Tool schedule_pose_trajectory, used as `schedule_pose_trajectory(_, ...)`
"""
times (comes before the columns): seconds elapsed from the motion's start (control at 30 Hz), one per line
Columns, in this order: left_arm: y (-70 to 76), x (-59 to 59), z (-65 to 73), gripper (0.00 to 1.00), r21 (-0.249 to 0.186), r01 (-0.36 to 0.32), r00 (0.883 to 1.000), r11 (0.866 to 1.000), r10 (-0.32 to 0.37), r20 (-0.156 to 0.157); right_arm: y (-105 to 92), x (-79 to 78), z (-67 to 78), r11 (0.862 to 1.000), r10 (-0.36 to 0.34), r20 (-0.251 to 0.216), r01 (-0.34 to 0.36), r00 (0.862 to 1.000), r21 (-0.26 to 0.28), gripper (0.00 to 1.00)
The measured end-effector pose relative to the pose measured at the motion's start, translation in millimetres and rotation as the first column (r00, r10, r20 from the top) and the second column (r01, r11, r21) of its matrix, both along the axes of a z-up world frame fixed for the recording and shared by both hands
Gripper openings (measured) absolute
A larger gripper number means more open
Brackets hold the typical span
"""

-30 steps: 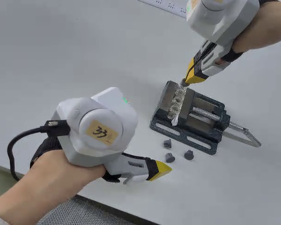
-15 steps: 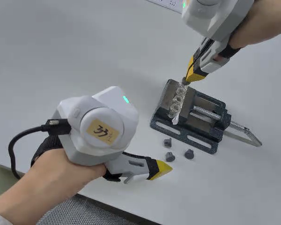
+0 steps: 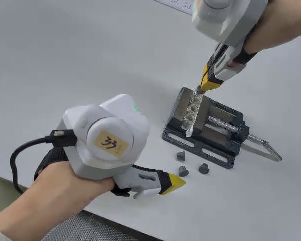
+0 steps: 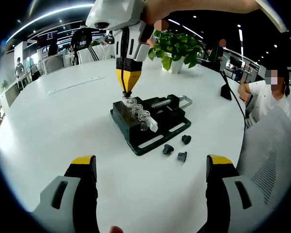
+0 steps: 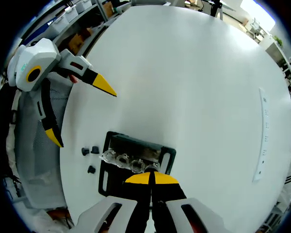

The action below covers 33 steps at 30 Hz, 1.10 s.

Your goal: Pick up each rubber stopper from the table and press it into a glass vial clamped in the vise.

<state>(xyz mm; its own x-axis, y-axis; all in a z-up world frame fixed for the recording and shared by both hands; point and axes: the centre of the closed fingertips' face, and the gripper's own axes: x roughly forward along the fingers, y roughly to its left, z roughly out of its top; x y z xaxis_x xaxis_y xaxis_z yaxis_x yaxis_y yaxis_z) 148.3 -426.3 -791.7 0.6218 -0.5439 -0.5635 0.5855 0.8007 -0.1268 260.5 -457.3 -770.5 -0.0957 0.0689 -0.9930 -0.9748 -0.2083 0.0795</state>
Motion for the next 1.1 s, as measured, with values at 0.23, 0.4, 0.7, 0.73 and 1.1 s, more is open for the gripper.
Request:
schedule_pose_trajectory(0.23,-1.1,0.4,1.1,0.93,0.002,-0.001,1.000,1.000,0.001,0.003,2.7,4.9,-3.0,0.999,-0.014,-0.001,0.014,1.000,-0.033,0.00)
schedule_pose_trajectory(0.4,-0.1,1.2,1.3,0.93,-0.001,-0.008,1.000,1.000,0.008,0.001,2.8,6.8,-4.4,0.998,-0.013,0.012,0.014,1.000,-0.055,0.00)
schedule_pose_trajectory(0.7,-2.7,0.7,2.1,0.93,0.006,0.003,1.000,1.000,-0.003,0.002,2.3,11.9,-5.2,0.999,-0.033,0.015,0.033,0.999,-0.036,0.00)
schedule_pose_trajectory(0.73,-2.7,1.0,3.2,0.93,0.003,-0.001,1.000,1.000,0.001,0.003,1.3,10.4,-4.4,0.999,-0.037,0.015,0.038,0.999,-0.033,0.00)
schedule_pose_trajectory(1.1,7.1,-0.1,16.0,0.93,0.028,-0.006,1.000,1.000,0.005,0.025,0.6,7.8,-1.8,0.999,-0.035,-0.005,0.035,0.999,0.020,0.00)
